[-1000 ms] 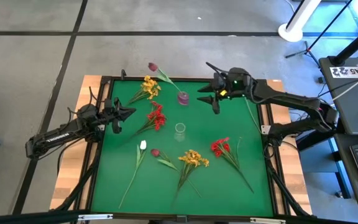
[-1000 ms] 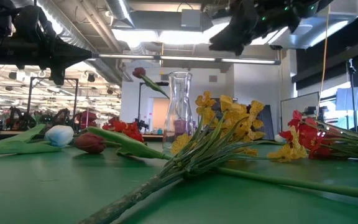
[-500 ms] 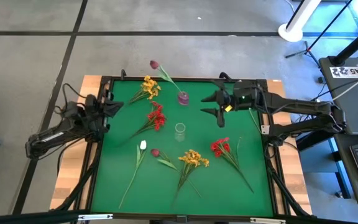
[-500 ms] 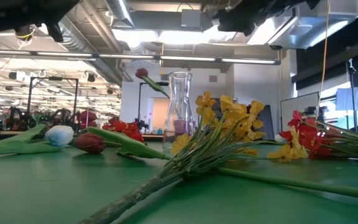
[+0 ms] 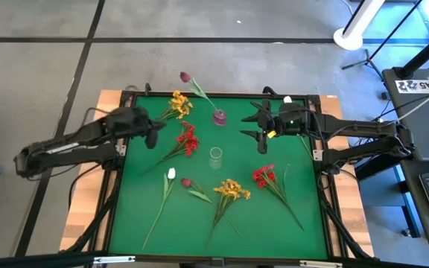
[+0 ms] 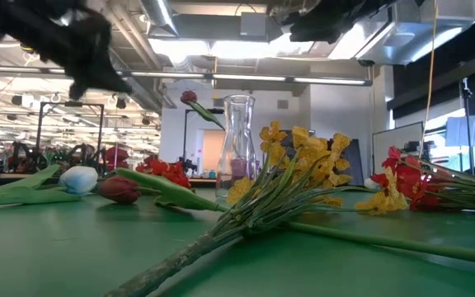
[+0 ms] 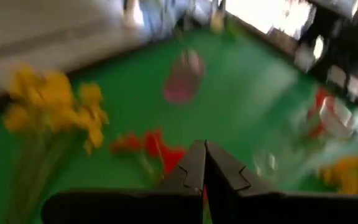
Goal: Sort flowers into vase by color
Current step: Put the left red flowers into the purple vase
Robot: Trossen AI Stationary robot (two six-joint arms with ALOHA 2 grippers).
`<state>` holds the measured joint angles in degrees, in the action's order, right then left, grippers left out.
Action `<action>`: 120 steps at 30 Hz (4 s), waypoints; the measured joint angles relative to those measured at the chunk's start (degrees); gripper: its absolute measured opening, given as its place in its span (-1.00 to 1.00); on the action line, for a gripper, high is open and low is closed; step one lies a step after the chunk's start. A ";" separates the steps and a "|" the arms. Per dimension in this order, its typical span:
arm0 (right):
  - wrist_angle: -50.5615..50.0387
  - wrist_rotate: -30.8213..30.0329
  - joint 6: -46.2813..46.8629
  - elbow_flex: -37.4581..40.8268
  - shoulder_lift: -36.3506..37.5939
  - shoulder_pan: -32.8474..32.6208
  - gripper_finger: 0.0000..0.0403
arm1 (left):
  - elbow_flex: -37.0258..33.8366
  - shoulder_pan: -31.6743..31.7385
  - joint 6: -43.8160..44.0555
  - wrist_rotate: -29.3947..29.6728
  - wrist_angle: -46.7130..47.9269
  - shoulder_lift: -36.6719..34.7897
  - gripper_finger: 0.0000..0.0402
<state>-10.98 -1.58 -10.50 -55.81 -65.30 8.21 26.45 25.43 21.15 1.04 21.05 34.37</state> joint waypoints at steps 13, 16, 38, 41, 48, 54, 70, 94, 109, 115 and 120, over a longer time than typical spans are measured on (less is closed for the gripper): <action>-1.36 0.01 1.67 0.00 -0.04 0.02 -0.10 | -0.01 -3.55 -2.02 -5.60 -0.85 19.82 -1.00; -1.39 0.02 1.82 0.00 -0.04 0.02 -0.10 | -0.01 -5.74 -2.19 -4.32 -1.08 23.68 -0.98; -1.68 0.02 2.76 0.00 -0.09 0.04 -0.10 | 0.30 -15.41 4.20 6.87 -5.06 42.56 -0.31; -2.04 0.02 2.85 0.00 -0.09 0.04 -0.10 | 0.25 -15.37 4.34 7.32 -5.03 42.60 -0.48; -2.80 0.02 3.39 0.00 -0.09 0.04 -0.10 | 1.24 -15.32 7.35 8.26 -1.80 40.03 -0.96; -2.98 0.02 3.41 0.00 -0.09 0.04 -0.10 | 7.61 -15.32 6.03 8.84 6.73 35.72 -0.99; 2.93 0.04 10.70 0.01 -0.72 0.07 -0.10 | 24.93 -18.39 -10.12 20.20 -0.20 20.50 -1.00; 50.32 6.30 9.99 0.00 -19.96 0.59 -0.10 | 24.99 -15.07 -20.18 -3.80 -54.29 38.30 -1.00; 48.40 7.02 11.58 -0.02 -20.13 0.79 -0.60 | 24.99 -15.04 -13.73 -6.77 -60.71 43.19 -1.00; 47.16 6.62 10.21 -0.09 -20.06 0.81 -0.91 | 24.95 -15.08 -12.41 -3.96 -60.17 43.21 -1.00; 45.24 5.39 9.43 -0.09 -19.29 0.85 -0.94 | 24.93 -15.58 -12.50 -3.35 -54.91 40.73 -0.79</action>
<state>34.26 3.80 -1.08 -55.90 -84.59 9.06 51.37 9.85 8.64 -2.31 -33.86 75.10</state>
